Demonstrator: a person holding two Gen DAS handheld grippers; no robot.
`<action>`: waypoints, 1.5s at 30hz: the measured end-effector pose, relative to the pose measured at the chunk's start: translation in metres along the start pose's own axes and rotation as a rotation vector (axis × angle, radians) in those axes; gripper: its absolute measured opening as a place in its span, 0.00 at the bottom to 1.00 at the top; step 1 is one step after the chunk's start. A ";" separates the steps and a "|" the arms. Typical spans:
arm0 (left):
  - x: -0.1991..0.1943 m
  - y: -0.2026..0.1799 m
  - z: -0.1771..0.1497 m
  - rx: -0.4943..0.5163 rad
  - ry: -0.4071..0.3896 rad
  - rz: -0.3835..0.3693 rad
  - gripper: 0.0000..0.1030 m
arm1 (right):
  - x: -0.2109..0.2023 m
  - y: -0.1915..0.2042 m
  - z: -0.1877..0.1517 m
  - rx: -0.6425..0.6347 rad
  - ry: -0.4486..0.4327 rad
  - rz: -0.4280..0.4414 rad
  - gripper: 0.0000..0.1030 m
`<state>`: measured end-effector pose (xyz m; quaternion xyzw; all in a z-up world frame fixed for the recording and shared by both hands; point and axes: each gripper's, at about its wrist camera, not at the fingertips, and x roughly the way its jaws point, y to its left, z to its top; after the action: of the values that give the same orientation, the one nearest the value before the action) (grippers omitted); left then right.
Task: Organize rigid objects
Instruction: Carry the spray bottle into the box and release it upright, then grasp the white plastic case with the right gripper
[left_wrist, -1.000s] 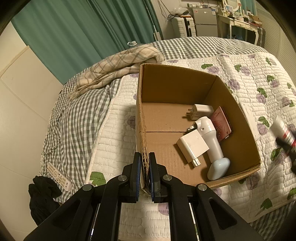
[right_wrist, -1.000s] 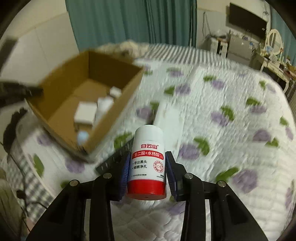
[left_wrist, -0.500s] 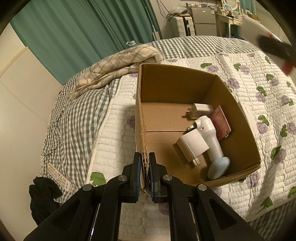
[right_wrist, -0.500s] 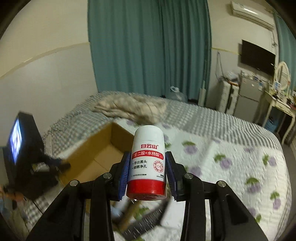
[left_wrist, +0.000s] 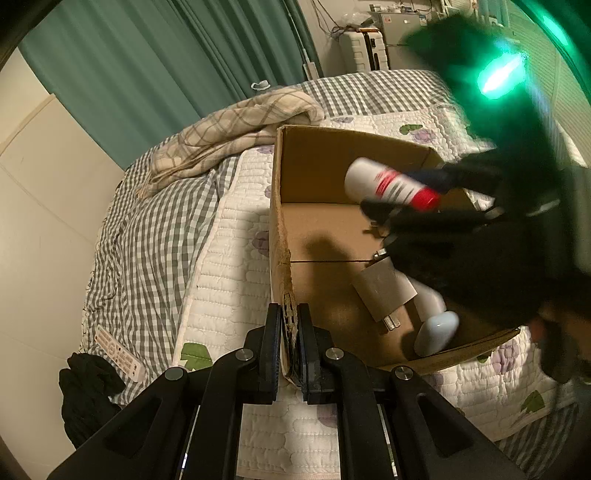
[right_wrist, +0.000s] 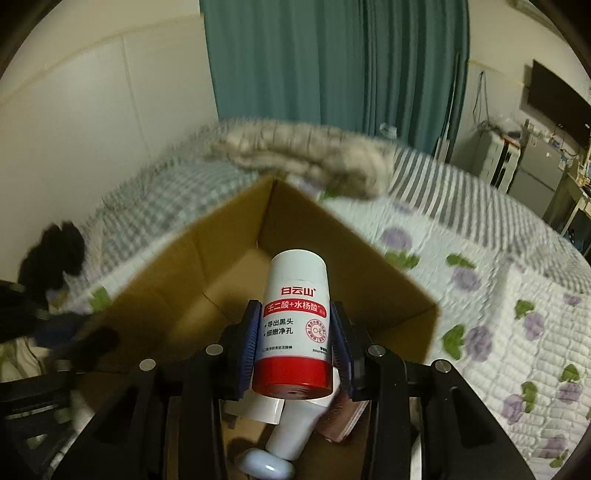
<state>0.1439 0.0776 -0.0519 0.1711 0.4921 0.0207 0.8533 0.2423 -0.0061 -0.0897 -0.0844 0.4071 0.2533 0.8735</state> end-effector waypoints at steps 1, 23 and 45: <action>0.000 0.000 0.000 -0.003 0.001 -0.001 0.07 | 0.010 0.000 -0.003 -0.003 0.023 0.000 0.35; 0.000 0.002 0.001 -0.014 0.009 -0.011 0.07 | -0.150 -0.083 0.014 0.088 -0.233 -0.182 0.83; -0.002 0.002 0.001 -0.010 0.006 -0.003 0.07 | -0.085 -0.135 -0.122 0.213 0.014 -0.252 0.87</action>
<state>0.1444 0.0792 -0.0491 0.1662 0.4948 0.0222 0.8527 0.1838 -0.1964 -0.1138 -0.0434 0.4240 0.0964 0.8995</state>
